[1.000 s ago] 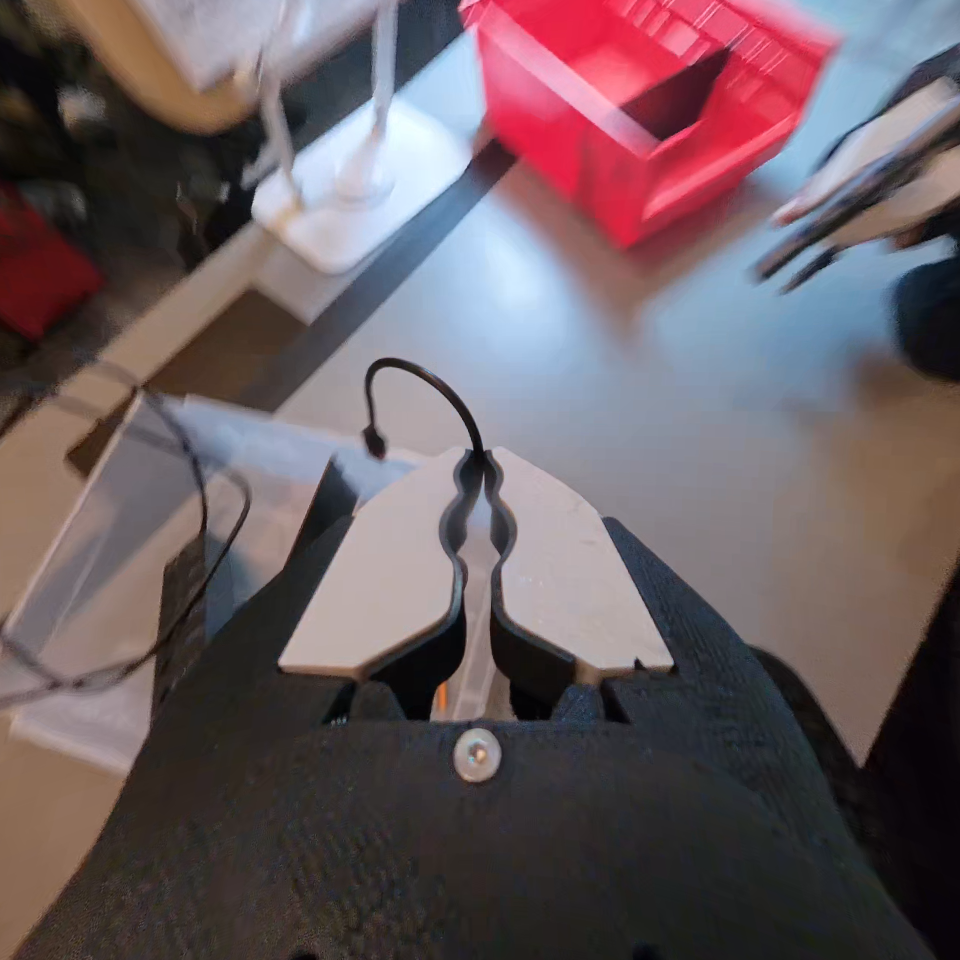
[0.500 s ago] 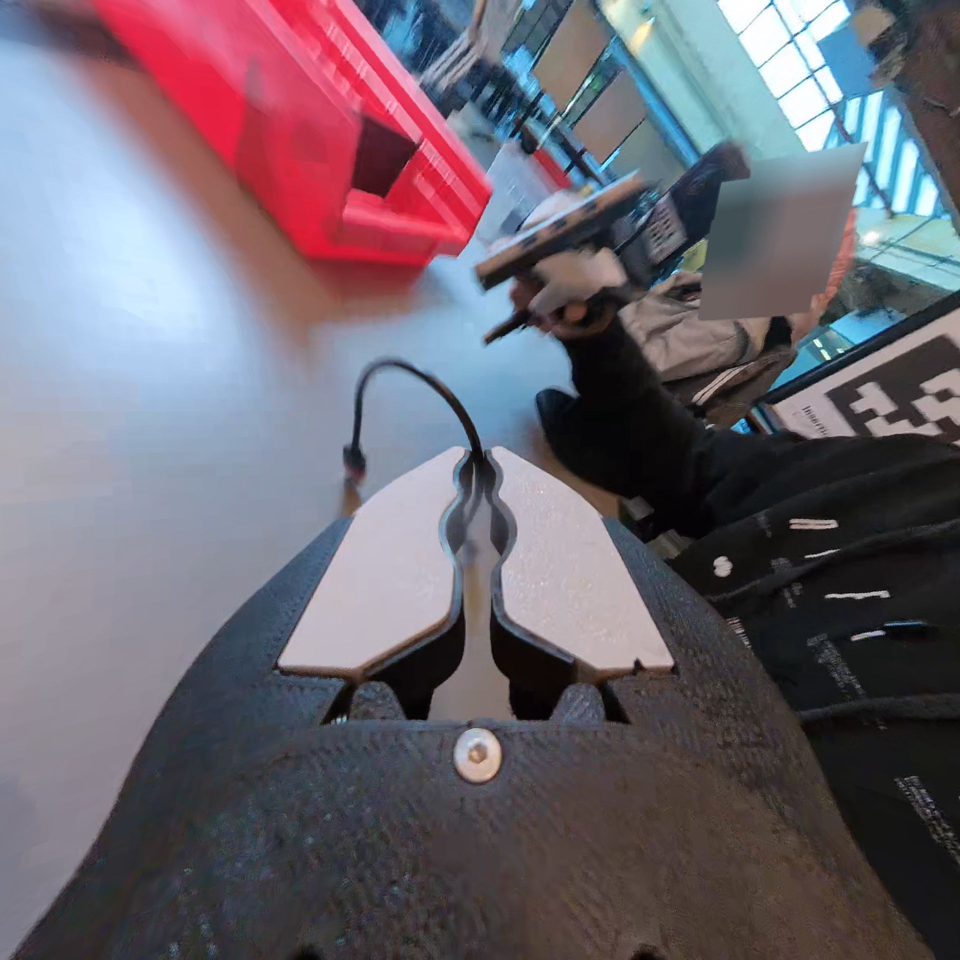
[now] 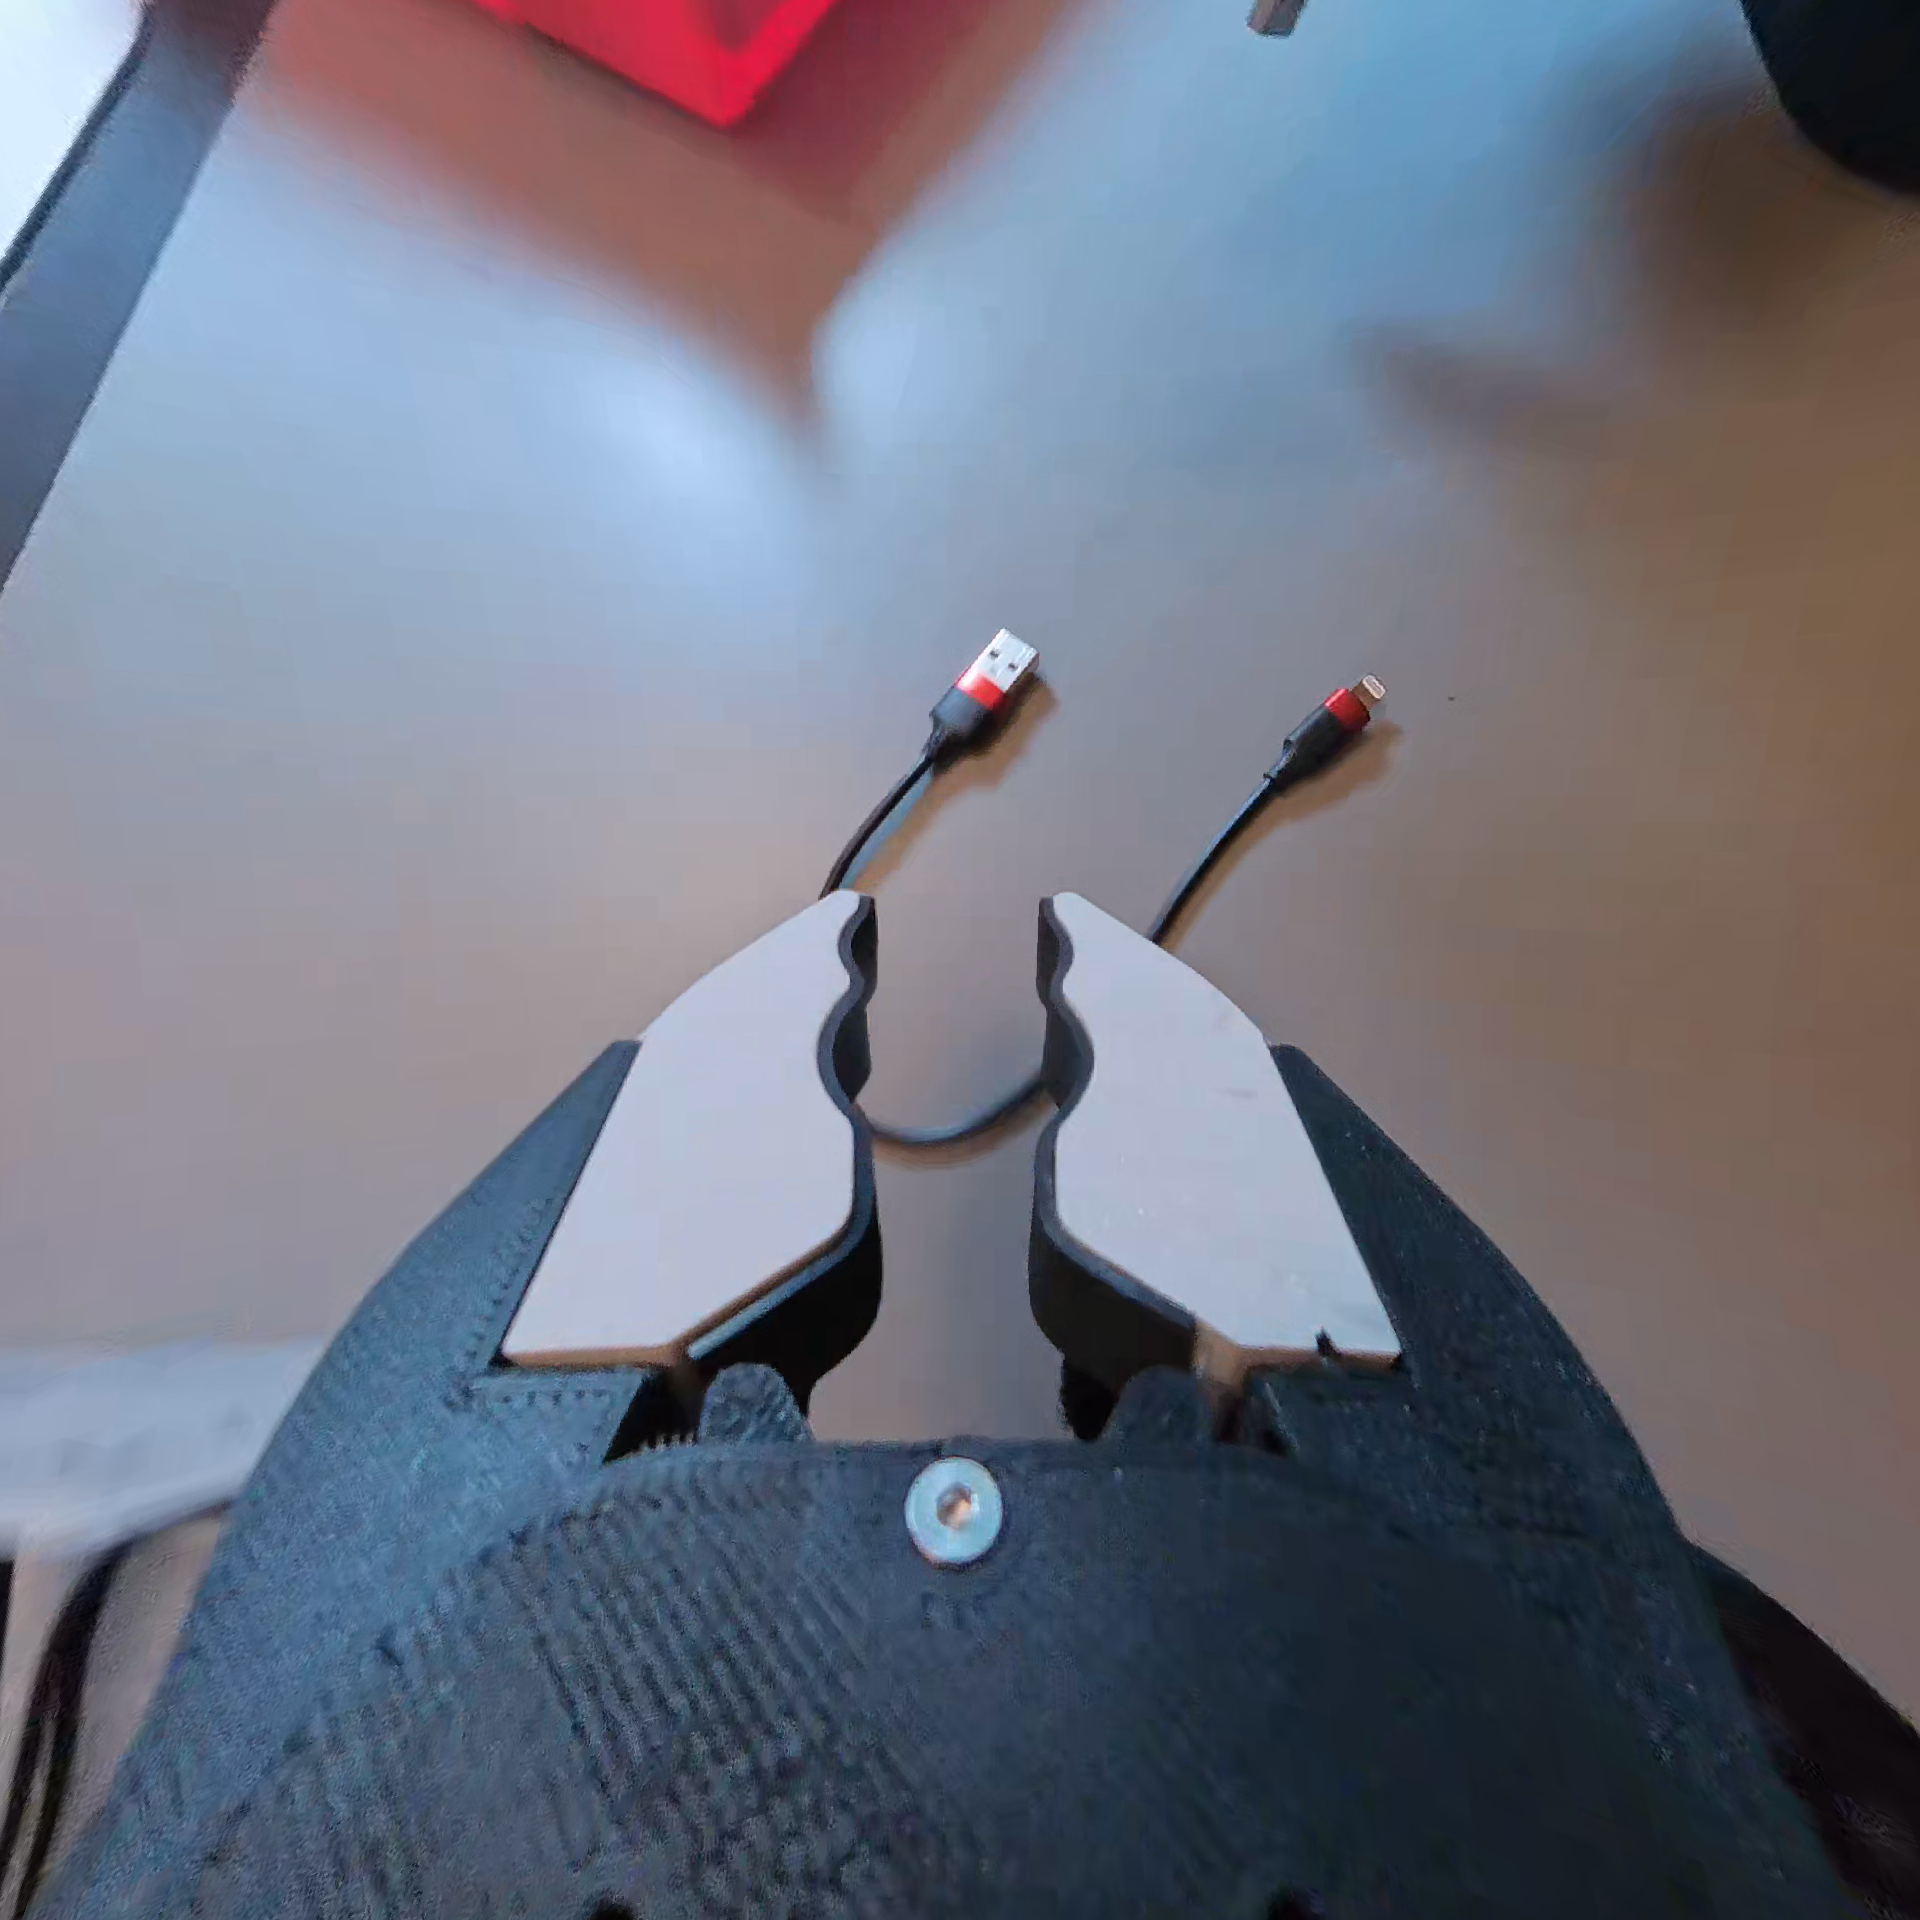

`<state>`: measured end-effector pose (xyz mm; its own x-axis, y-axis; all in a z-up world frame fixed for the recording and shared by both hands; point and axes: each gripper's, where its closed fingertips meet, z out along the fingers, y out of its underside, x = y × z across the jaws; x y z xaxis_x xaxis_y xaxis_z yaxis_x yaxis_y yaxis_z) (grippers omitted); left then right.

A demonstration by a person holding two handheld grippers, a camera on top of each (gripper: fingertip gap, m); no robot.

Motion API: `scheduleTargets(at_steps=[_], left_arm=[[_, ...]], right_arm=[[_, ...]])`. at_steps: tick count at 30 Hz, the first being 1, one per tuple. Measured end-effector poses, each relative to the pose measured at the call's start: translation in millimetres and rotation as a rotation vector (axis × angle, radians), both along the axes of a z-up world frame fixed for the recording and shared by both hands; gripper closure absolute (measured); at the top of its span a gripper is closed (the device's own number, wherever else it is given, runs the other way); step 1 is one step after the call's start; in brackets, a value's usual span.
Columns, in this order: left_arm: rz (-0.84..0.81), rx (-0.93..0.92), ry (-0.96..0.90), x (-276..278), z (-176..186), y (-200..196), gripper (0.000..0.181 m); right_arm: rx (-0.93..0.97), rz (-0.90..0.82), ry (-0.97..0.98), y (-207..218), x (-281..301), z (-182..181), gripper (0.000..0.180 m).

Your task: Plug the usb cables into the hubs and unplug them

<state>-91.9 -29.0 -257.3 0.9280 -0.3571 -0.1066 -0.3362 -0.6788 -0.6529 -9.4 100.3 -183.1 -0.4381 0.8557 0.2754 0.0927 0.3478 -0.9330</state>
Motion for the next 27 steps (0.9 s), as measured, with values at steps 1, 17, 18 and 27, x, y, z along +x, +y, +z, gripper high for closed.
scheduleTargets(at_steps=[1, 17, 18, 27], left_arm=[[-0.045, -0.017, 0.022, 3.3, -6.4, 8.6, 0.152], [-0.404, -0.290, 0.087, 21.5, -47.1, 45.9, 0.164], [-0.407, -0.271, 0.079, 24.7, -47.0, 46.2, 0.166], [-0.249, -0.075, -0.176, 48.3, -14.9, 46.6, 0.168]], right_arm=[[0.010, 0.003, -0.001, -1.3, 0.4, -0.6, 0.162], [0.064, 0.167, 0.075, -24.5, 14.5, 2.6, 0.162], [0.060, 0.178, 0.084, -26.2, 15.5, 3.7, 0.162], [0.108, 0.193, 0.101, -31.8, 15.3, -0.3, 0.162]])
